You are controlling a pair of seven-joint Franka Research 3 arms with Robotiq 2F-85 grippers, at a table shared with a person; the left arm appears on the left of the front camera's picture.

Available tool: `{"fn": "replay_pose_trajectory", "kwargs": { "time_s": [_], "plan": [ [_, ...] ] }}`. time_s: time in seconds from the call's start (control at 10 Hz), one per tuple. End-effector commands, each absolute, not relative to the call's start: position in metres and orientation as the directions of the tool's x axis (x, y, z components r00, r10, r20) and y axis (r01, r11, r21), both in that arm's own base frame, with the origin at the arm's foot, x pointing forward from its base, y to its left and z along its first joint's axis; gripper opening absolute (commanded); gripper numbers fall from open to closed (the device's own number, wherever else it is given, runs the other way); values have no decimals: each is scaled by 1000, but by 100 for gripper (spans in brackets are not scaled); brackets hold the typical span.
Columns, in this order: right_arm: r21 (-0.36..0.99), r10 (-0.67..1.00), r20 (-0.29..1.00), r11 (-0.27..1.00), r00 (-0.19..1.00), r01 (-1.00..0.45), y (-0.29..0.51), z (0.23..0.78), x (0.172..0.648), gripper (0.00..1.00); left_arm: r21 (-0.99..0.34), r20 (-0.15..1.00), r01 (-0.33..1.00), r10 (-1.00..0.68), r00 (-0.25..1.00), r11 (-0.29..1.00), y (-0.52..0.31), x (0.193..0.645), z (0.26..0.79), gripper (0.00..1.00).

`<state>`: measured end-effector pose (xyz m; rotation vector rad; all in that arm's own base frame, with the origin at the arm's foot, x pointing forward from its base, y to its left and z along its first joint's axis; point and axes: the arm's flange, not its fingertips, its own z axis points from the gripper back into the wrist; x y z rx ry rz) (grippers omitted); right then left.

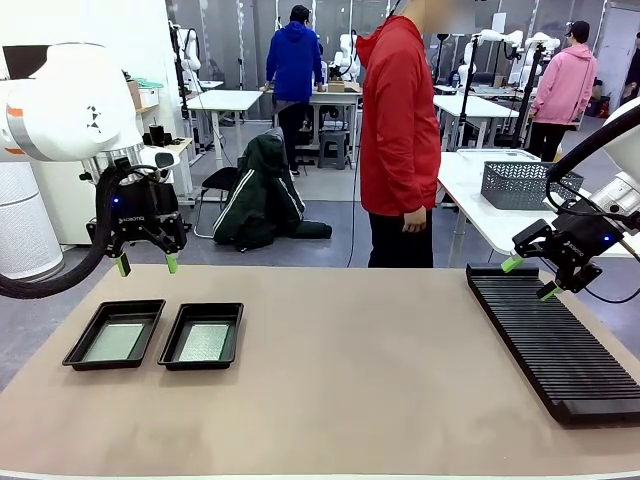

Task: Inspect and transfer BCBs to ESD trays.
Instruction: Pick up the ESD tray and place it on the left side of the table.

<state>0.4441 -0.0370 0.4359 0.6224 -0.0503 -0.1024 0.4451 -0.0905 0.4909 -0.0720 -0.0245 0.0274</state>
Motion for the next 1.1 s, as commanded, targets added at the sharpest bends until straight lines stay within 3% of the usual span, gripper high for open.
{"fn": "replay_pose_trajectory", "kwargs": {
  "time_s": [0.0, 1.0],
  "plan": [
    [574, -136, 18, 813, 990, 101, -35, 436, 442, 100, -76, 20, -30, 32, 999, 997, -90, 446, 489, 86],
    [574, -136, 18, 813, 990, 101, -35, 436, 442, 100, -76, 20, -30, 32, 999, 997, -90, 446, 489, 86]
  ]
}}
